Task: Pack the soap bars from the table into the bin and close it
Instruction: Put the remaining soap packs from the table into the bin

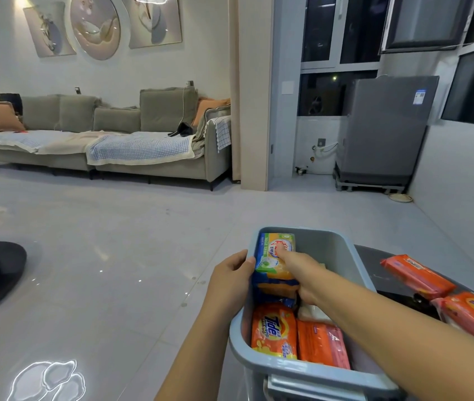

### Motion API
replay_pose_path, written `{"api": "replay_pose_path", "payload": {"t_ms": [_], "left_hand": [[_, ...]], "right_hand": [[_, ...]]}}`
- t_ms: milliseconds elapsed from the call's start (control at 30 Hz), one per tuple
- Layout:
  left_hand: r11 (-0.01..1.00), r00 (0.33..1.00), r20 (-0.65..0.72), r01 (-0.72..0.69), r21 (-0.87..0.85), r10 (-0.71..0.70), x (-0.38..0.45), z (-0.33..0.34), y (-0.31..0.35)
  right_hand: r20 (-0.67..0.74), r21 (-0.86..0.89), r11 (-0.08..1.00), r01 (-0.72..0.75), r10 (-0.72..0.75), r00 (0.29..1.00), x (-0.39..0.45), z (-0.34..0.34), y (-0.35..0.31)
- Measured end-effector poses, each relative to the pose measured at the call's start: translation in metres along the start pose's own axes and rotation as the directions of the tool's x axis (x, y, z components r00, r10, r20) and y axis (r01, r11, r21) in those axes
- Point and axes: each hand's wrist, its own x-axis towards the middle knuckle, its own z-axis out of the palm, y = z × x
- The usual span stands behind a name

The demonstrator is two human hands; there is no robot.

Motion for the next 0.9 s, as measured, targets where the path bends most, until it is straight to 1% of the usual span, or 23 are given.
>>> {"api": "replay_pose_path", "payload": {"t_ms": [33,100,133,167,233,333,500,600,667,700,800,867,900], "left_hand": [[1.000,1.000,0.001,-0.002,0.006,0.002,0.000,0.000,0.000],[1.000,1.000,0.000,-0.005,0.020,0.005,-0.001,0.000,0.001],[1.000,1.000,0.000,-0.004,0.025,0.004,-0.001,0.000,0.001],[1.000,1.000,0.002,-0.001,0.029,0.001,-0.001,-0.001,0.001],[0.999,1.000,-0.002,0.006,0.037,-0.006,-0.001,-0.001,0.001],[0.999,1.000,0.002,0.009,0.041,-0.009,-0.003,-0.001,0.003],[0.998,1.000,0.002,0.016,0.057,-0.016,-0.005,0.000,0.006],[0.996,1.000,-0.012,0.007,0.088,-0.006,-0.007,0.001,0.009],[0.991,1.000,-0.011,0.011,0.131,-0.010,-0.013,0.002,0.014],[0.988,0.999,-0.030,0.017,0.152,-0.013,-0.016,0.002,0.016],[0.980,0.996,-0.082,-0.009,0.199,0.026,-0.025,0.002,0.024],[0.983,0.993,-0.077,-0.069,0.171,0.084,-0.031,0.007,0.032],[0.988,0.993,-0.064,-0.094,0.126,0.103,-0.035,0.011,0.036]], "right_hand": [[-0.029,-0.064,0.998,0.020,-0.021,0.999,0.002,0.001,0.000],[-0.098,-0.281,0.956,0.080,-0.112,0.989,0.004,0.001,0.000],[-0.103,-0.359,0.926,0.122,-0.169,0.980,0.004,0.000,-0.001],[-0.083,-0.387,0.909,0.154,-0.201,0.976,0.004,-0.002,-0.001],[-0.010,-0.353,0.917,0.187,-0.203,0.979,0.003,-0.007,-0.004],[0.059,-0.265,0.948,0.174,-0.164,0.985,-0.002,-0.012,-0.004],[0.041,-0.227,0.963,0.147,-0.141,0.989,-0.008,-0.012,-0.005],[0.016,-0.124,0.987,0.103,-0.101,0.995,-0.014,-0.018,-0.006],[0.022,-0.030,0.990,0.136,-0.135,0.991,-0.023,-0.024,-0.010],[0.023,-0.013,0.986,0.164,-0.163,0.986,-0.028,-0.027,-0.011],[0.003,-0.060,0.965,0.257,-0.257,0.966,-0.048,-0.043,-0.009],[-0.005,-0.080,0.944,0.320,-0.321,0.947,-0.062,-0.055,-0.003],[-0.008,-0.092,0.930,0.355,-0.357,0.934,-0.069,-0.062,0.000]]}}
